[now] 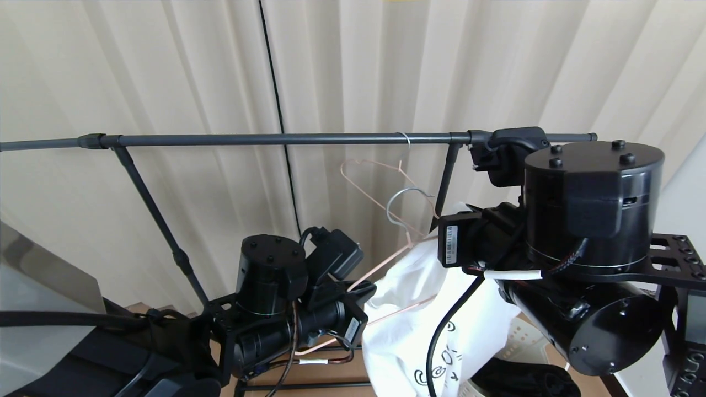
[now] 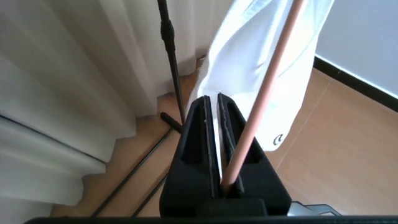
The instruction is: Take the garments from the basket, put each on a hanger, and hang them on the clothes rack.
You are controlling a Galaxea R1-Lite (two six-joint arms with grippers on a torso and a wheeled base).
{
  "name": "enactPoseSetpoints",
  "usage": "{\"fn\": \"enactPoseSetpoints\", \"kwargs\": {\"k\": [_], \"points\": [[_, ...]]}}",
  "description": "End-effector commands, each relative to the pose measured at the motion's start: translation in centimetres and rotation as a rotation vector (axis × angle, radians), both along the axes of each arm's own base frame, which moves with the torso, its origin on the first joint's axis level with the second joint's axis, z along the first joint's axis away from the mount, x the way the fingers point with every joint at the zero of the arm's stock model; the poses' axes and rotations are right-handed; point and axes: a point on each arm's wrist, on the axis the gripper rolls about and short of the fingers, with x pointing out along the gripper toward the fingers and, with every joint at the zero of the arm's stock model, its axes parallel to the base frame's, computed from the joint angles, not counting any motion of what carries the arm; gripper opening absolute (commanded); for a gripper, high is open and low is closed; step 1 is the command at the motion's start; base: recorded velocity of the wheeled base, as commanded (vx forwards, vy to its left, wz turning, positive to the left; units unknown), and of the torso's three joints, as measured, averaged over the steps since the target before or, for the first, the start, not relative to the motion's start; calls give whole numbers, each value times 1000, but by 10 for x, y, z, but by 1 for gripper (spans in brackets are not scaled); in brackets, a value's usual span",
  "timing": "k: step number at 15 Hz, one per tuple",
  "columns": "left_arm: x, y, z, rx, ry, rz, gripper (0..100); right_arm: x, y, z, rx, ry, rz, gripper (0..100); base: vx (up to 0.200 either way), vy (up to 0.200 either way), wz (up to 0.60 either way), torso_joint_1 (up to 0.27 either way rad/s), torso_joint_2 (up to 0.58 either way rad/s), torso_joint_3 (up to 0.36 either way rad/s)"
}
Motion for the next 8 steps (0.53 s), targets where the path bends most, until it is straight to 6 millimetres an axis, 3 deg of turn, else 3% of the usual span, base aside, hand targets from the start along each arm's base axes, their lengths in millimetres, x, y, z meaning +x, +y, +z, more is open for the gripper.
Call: {"fn": "enactPoseSetpoints", "kwargs": {"k": [1,8], "points": [[2,-4,-4,4,6,-4,0,-3,3,1,14,-7,21,0,0,0,0,0,0,0],[2,-4,4,-40,-36,-1,0,-9,5,2,33,-15,56,0,0,0,0,0,0,0]]}}
